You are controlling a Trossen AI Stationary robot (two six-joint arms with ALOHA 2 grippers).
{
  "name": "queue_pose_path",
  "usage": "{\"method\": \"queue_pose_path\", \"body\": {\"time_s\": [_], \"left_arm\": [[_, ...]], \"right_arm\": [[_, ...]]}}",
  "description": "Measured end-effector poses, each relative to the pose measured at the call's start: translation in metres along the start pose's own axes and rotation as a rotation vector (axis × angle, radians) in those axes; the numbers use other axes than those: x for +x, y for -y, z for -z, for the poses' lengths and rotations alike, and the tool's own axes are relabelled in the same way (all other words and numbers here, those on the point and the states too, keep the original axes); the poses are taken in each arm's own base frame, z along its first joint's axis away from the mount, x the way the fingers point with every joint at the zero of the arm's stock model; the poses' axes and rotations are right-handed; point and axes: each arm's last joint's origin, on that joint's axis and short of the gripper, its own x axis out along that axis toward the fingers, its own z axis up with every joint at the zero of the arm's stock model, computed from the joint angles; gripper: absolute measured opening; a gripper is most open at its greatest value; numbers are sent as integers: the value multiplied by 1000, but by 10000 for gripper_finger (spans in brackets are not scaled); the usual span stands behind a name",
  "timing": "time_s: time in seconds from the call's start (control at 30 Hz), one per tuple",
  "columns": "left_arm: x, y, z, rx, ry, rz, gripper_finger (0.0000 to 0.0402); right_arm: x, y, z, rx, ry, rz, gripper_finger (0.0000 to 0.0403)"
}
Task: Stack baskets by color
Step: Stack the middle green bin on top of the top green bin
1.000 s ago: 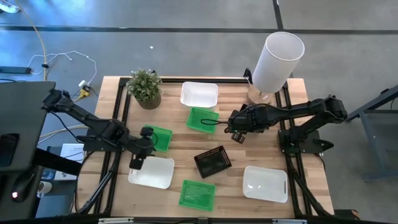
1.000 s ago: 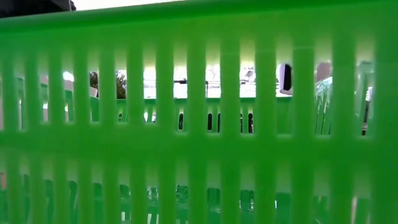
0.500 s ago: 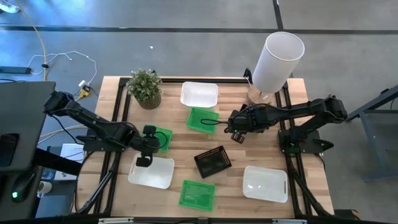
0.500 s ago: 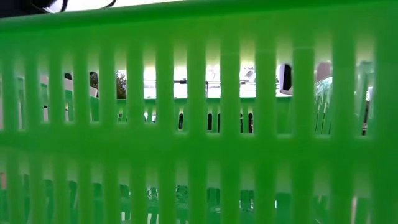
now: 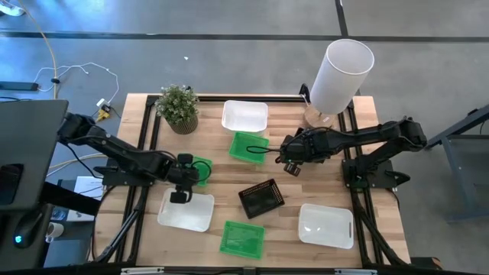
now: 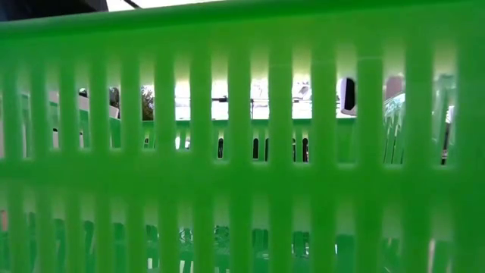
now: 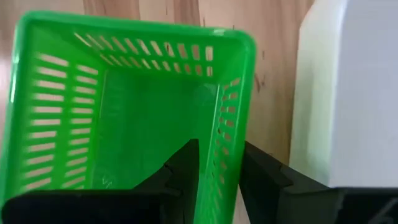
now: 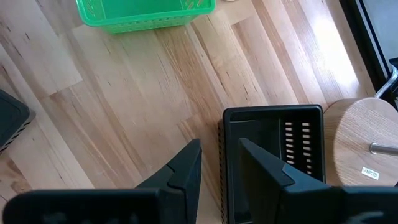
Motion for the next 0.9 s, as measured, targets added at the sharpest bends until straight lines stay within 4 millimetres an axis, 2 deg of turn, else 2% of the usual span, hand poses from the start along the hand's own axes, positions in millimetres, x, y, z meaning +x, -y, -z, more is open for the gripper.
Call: {"method": "queue_pose_path", "body": {"time_s": [0.13,0.3,0.43,0.6,0.9], "left_arm": [[4,0,0,0,-18,-5,66],[4,0,-1,1,-16,-5,10],[3,1,-4,18,11,-3,7],[-11,1,-23,36,85,-44,2],[-47,-6,-64,88,255,-167,0]], "right_arm": [[0,0,0,1,0,0,92],[0,-1,0,4,-2,-15,92],[0,-1,-1,8,1,-31,92],[0,-2,-3,16,17,-39,92],[0,-3,-5,69,50,-28,92]]}}
